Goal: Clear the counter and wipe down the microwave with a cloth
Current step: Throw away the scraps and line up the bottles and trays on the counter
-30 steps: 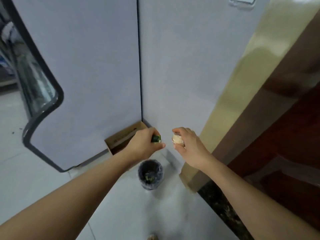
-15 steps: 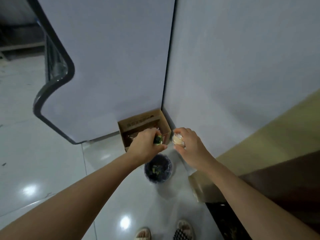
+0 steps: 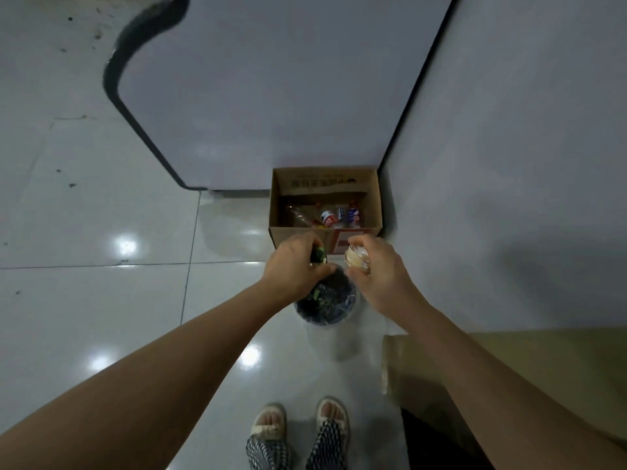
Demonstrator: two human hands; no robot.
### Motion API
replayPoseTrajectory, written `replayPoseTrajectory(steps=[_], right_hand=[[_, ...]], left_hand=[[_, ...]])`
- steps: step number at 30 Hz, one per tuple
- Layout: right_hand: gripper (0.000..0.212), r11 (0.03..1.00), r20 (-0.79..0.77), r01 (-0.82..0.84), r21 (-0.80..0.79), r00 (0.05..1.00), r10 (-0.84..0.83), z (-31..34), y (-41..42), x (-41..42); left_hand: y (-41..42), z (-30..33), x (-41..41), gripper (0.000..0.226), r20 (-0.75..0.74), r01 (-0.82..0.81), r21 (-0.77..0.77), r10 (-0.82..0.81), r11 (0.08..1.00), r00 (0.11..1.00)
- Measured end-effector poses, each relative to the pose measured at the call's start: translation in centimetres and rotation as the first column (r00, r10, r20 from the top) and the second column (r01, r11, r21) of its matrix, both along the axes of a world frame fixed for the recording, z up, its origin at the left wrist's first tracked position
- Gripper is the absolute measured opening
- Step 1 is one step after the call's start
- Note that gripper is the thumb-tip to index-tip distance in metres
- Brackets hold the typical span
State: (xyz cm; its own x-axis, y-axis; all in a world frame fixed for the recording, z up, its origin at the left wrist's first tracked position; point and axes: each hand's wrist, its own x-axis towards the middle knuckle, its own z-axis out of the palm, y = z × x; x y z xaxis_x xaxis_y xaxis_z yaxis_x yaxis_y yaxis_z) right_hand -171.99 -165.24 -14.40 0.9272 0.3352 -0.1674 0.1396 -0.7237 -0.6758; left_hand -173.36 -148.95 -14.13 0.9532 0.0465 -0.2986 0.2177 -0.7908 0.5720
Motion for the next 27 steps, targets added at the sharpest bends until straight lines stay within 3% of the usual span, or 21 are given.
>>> replayPoseTrajectory(steps=[15, 21, 27], right_hand=[[0.043, 0.995, -0.078, 0.078, -0.061, 0.994, -0.082, -27.4, 0.0, 1.3], [0.047, 0.990, -0.046, 0.063, -0.125, 0.997, -0.070, -38.5, 1.0, 2.8], [0.052, 0.984, -0.043, 0.049, -0.169, 0.997, -0.057, -45.2, 1.3, 3.8]], left_hand=[[-0.5, -27.8, 0.8, 0.040, -0.085, 0.039, 0.079, -0.033, 0.996, 0.996], [-0.2, -38.9, 2.3, 0.037, -0.045, 0.057, 0.086, -0.053, 0.995, 0.998], [-0.1, -45.6, 3.2, 0.038, 0.020, 0.089, 0.116, -0.092, 0.989, 0.996]])
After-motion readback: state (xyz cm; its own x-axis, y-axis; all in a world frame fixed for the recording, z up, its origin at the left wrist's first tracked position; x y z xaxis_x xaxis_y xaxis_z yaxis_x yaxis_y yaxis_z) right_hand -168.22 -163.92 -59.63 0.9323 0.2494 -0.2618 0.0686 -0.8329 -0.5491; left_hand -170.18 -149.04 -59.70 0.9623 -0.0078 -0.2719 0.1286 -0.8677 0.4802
